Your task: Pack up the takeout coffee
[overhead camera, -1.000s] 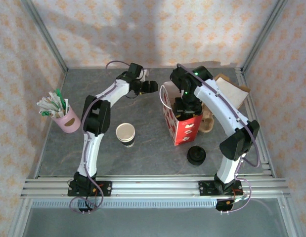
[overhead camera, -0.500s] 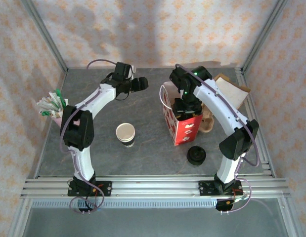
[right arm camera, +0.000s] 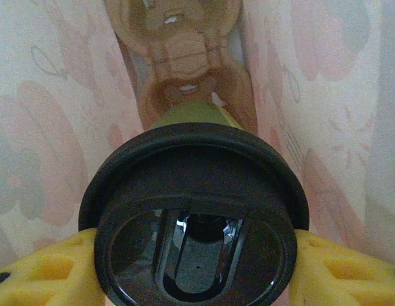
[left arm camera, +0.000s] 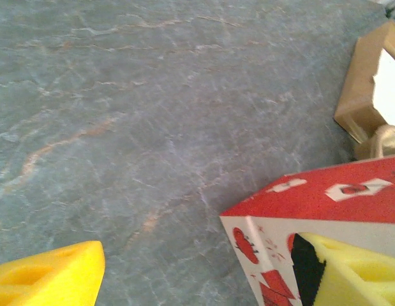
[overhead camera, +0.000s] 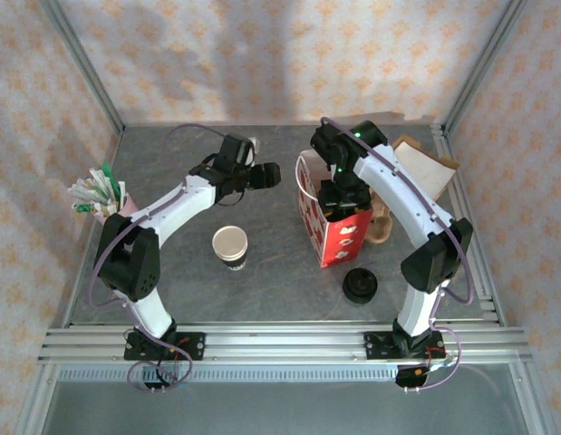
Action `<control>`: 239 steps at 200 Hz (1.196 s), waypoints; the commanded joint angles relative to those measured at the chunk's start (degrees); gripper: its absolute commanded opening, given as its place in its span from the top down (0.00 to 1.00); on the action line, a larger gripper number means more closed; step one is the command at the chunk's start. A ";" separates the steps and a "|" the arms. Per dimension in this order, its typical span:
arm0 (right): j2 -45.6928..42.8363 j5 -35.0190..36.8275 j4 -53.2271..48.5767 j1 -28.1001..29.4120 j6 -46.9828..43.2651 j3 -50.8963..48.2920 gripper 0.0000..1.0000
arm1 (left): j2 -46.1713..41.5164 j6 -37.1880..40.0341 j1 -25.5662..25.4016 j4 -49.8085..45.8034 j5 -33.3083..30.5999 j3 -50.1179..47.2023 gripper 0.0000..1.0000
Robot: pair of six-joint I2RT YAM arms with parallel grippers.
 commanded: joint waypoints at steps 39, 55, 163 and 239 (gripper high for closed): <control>2.02 2.21 -8.81 -0.37 -1.50 -0.11 0.45 | -1.94 -1.00 -3.81 0.71 -1.76 -2.17 0.22; 2.10 2.25 -8.77 -0.39 -1.63 -0.14 0.45 | -2.13 -1.38 -4.33 0.73 -1.30 -2.43 0.22; -0.10 1.67 -4.55 -0.39 -1.93 -5.71 0.46 | -0.17 -1.38 -5.23 -0.63 -1.66 -0.15 0.22; 0.01 2.16 -2.68 -0.39 -2.83 -6.93 0.46 | -0.23 -1.26 -5.30 -0.95 -2.69 0.02 0.22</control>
